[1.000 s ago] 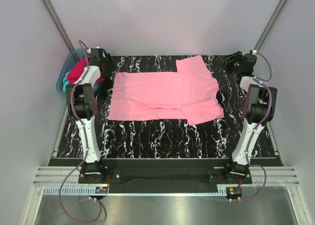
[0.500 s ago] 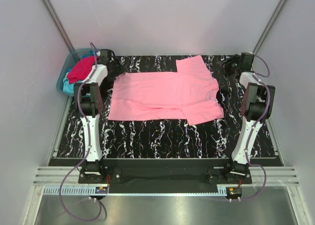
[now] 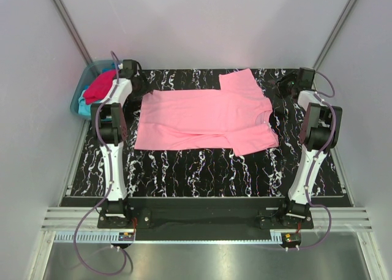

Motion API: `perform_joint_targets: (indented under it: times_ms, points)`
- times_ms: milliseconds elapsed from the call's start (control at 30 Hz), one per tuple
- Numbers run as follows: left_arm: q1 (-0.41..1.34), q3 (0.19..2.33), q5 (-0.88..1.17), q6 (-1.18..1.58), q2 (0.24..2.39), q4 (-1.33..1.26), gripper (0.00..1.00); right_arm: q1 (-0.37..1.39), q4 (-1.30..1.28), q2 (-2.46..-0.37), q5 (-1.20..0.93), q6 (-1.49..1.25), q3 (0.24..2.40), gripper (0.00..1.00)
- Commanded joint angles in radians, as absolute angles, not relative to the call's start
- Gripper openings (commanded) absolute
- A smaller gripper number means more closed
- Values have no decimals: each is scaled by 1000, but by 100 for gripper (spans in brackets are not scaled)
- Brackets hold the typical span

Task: Fold and stack the t-shirts
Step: Fold the tshirt

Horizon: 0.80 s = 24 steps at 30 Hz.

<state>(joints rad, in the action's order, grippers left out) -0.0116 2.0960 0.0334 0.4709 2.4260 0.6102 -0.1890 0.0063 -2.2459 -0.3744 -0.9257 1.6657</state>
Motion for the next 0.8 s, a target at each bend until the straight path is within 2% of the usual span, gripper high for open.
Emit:
perform_joint_targets:
  times_ms: [0, 333, 767]
  points:
    - [-25, 2154, 15, 454, 2454, 634, 71, -183, 32, -2195, -350, -910, 1649, 56]
    - [-28, 2243, 98, 453, 2519, 695, 71, -189, 116, -2146, -380, -956, 1574, 56]
    - [-44, 2154, 117, 453, 2468, 607, 72, -196, 239, -2106, -423, -979, 1505, 56]
